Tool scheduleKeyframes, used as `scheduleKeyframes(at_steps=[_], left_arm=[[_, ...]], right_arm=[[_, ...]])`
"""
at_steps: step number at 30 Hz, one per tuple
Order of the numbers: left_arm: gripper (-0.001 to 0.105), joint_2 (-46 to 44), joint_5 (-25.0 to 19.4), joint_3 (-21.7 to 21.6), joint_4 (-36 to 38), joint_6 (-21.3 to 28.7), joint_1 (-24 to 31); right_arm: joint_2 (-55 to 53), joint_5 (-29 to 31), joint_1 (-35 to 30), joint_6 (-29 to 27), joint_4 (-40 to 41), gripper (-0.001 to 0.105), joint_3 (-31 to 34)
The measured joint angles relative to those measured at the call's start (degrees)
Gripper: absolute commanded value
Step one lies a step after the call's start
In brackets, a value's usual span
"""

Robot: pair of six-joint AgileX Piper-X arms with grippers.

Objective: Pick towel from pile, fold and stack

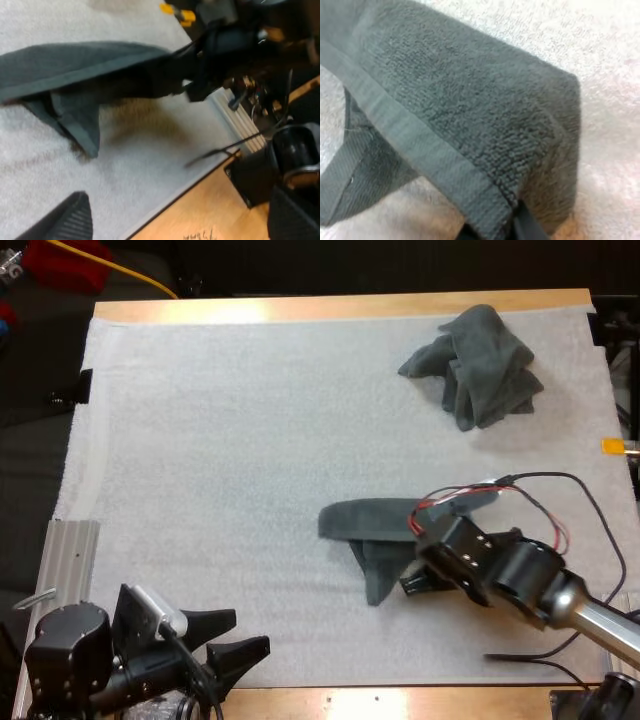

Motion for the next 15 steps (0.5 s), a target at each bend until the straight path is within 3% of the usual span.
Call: scheduleKeyframes(at_steps=[6,15], left_arm=[[0.07,2.71,-3.68,0.0,-0.15,2.92,-3.15],[0.07,6.82,-11.73,0.0,-0.42,9.59,-12.81]], right_arm=[[-4.2,-2.17,0.0,-0.5,3.62,0.001,0.0],[-4.58,-4.93,0.0,-0.48,4.05,0.001,0.0]])
